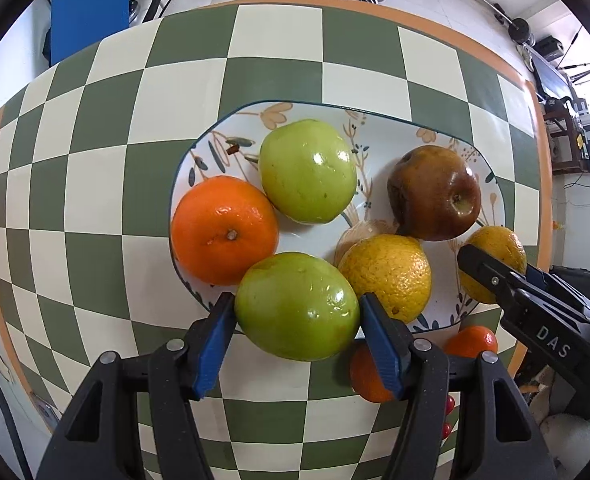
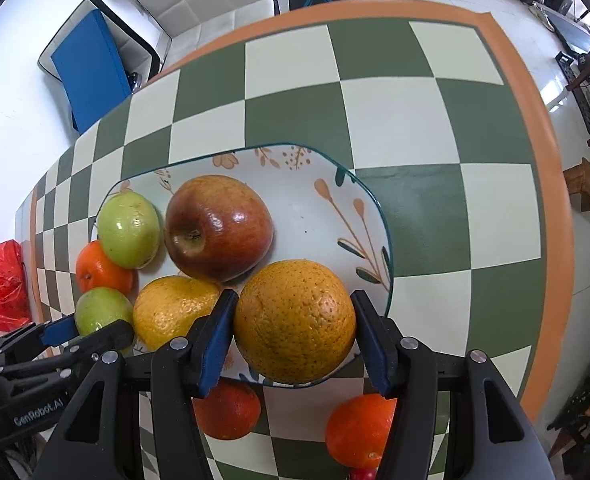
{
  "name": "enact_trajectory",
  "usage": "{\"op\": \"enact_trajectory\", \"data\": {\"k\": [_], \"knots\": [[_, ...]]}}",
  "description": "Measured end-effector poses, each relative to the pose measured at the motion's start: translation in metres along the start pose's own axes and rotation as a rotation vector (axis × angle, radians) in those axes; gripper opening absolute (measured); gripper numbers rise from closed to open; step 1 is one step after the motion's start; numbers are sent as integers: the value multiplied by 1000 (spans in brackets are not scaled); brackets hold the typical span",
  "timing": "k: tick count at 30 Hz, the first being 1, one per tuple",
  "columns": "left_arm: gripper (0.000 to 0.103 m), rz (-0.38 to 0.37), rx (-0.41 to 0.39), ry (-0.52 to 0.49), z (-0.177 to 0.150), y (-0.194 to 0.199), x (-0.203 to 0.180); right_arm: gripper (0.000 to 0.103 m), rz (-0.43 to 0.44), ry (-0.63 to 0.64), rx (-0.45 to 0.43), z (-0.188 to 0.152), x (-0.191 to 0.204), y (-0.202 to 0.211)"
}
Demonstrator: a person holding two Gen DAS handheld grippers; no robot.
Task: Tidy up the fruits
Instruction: 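Place the green apple on the plate with the left tool while the right tool places the yellow orange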
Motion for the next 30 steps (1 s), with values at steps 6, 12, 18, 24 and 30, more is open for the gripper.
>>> {"op": "enact_trajectory", "data": {"k": [6,12,18,24,30], "knots": [[67,-18,3,26,4,1,4,66,20,-18,17,2,-1,-6],[90,-5,-17,50,6,7,17,85,-2,-31,-16,1,-4,10],[90,59,-82,38,-2,17,27,94,-103,21,-59,-11,1,28],[90,108,-165,21,-20,36,30,95,-153,35,-95,-31,7,44],[90,124,-293,2,-47,74,22,95,-169,52,-160,-57,20,73]]}}
Point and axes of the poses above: each gripper's, at about its wrist camera, not at the fingertips, and y roughly against the way its jaws point, x to its left, z to its top, the point moved 1 cm from there along -y, roughly the way its jaws point, and after that the axes turned 8 degrees about y, right-handed, at the moved point
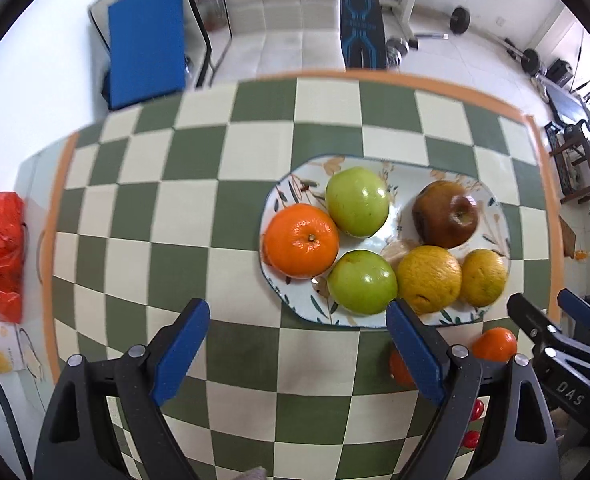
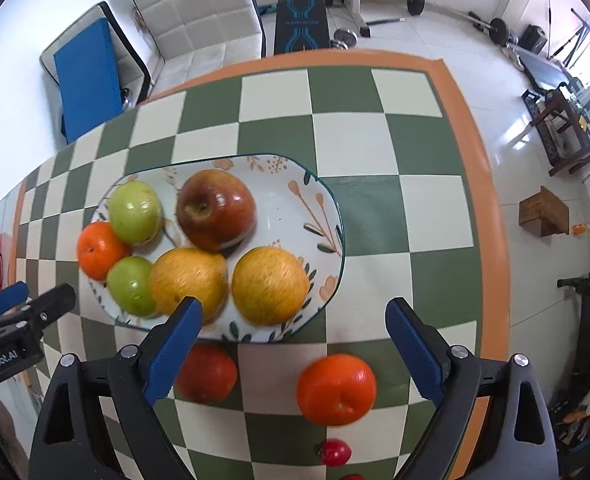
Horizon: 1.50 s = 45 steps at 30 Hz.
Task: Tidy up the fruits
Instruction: 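Place the green apple on the plate with the left tool while the right tool places the yellow orange, then grasp the red apple with the left tool while the right tool grasps the orange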
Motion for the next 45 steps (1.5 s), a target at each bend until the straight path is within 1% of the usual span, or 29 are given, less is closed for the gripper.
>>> {"op": "enact_trajectory", "data": {"k": [5,12,18,20,22,29,35,45], "knots": [[90,-16,-87,-23,-25,41,3,95,1,6,-64,-25,9,37],[90,-41,-181,-47,-55,90,8,95,-14,32,-151,-53,17,94],[90,-71,-229,-45,-79,122,12,95,-18,57,-227,-79,25,145],[90,-81,-244,-47,-88,132,12,95,-5,57,-236,-87,28,158],[90,-80,-263,-52,-96,141,13,95,-10,62,-250,-94,30,169],[90,-90,-293,-54,-113,163,17,95,5,57,-285,-119,35,198],[90,-88,-308,-61,-120,172,16,95,36,41,-310,-130,37,213],[90,-90,-316,-64,-115,177,10,95,61,31,-336,-124,33,222]]}}
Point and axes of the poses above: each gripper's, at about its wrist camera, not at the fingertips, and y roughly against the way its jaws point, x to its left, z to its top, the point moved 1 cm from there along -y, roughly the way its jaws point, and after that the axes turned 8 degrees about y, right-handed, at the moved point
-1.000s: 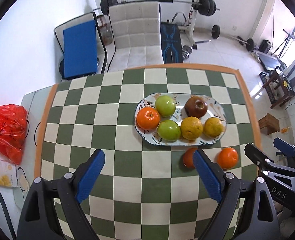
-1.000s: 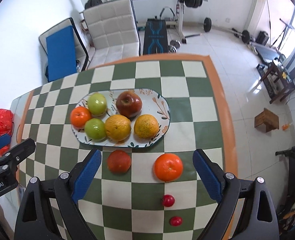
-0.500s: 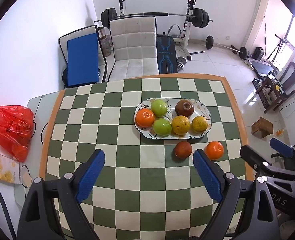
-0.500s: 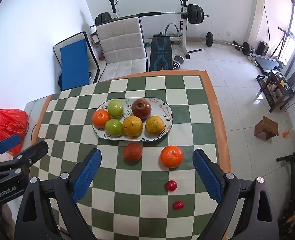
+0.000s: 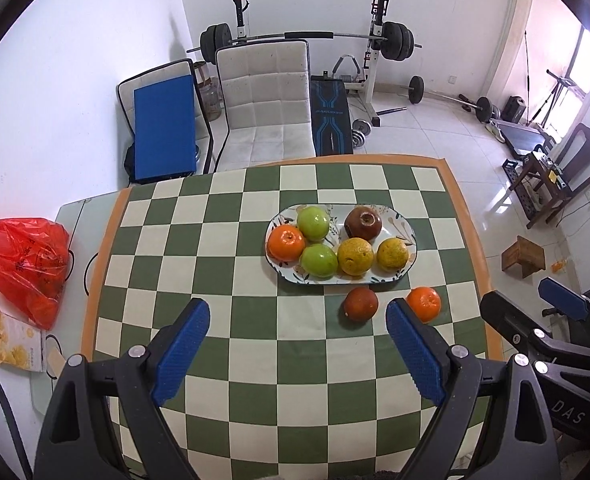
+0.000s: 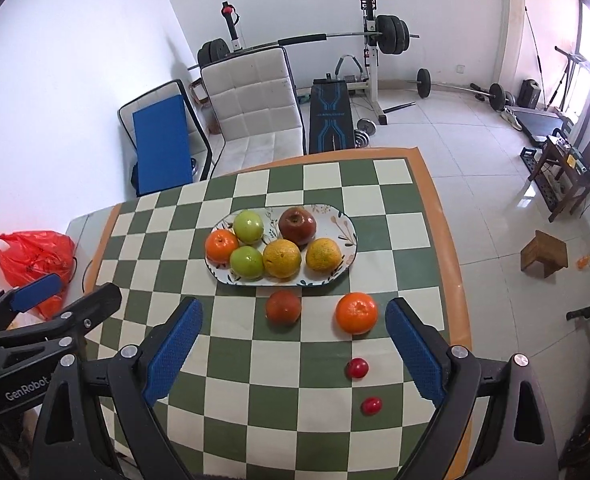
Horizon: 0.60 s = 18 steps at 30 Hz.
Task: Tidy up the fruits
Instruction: 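Grasp the red apple with the left tool while the right tool grasps the orange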
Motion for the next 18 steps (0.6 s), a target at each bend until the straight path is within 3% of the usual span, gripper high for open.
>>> {"op": "enact_trajectory", "data": {"k": [3,5,10,14,18], "knots": [[92,11,1,1,7,-8,-3,95,-6,-11,-1,4,-7,-5],[103,34,23,-9,12,-20,-7,95,-5,-36,10,6,-19,-14],[103,68,91,-13,20,-66,-15,95,0,-130,89,2,-65,-59],[103,77,204,-13,21,-122,-27,95,-29,-178,183,-10,-101,-110],[103,49,357,4,12,-178,-42,91,-1,-219,283,-27,-124,-163]]}}
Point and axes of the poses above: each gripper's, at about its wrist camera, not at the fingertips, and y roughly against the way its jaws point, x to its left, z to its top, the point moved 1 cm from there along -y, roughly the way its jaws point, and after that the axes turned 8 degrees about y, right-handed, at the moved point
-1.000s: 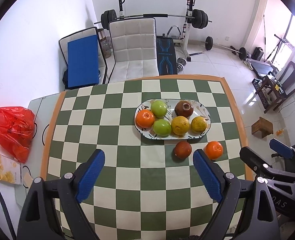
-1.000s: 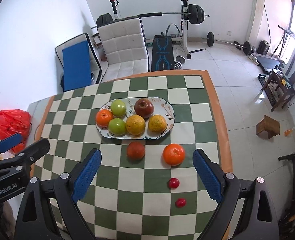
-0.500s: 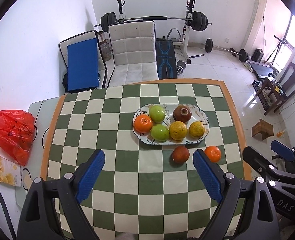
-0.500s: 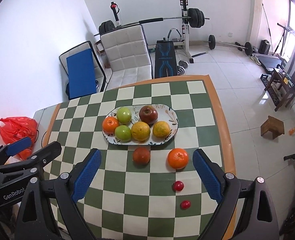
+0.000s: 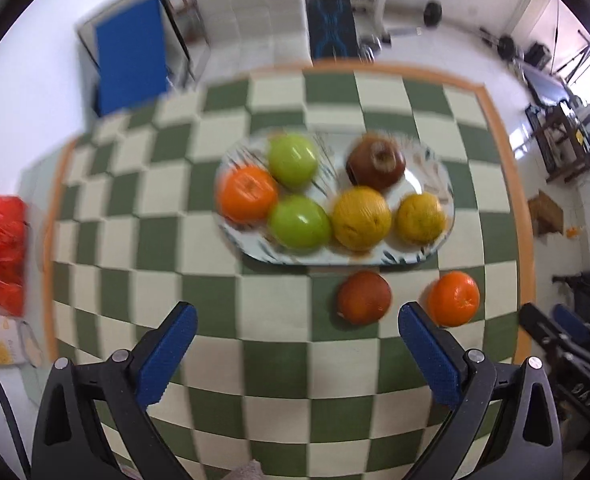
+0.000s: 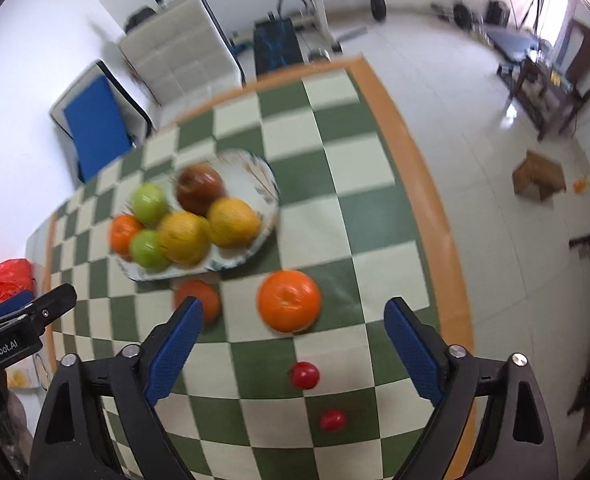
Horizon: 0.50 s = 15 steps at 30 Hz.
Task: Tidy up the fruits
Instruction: 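Grasp the red apple with the left tool while the right tool grasps the orange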
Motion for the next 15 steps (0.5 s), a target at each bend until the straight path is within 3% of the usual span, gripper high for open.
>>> {"op": "enact_trajectory", "data": {"k": [4,10,13,15], "knots": [[103,-26,131,-9,1,-49,-21,72,61,-62,87,-3,-16,-49],[98,-20,232,-79,-8,-98,-47,70,94,-92,126,-5,-23,-75],[82,-28,241,-112,-13,-110,-56,70,102,-99,133,-3,-24,-81],[52,-36,245,-129,-16,-116,-60,70,108,-100,145,-1,-23,-87]]}}
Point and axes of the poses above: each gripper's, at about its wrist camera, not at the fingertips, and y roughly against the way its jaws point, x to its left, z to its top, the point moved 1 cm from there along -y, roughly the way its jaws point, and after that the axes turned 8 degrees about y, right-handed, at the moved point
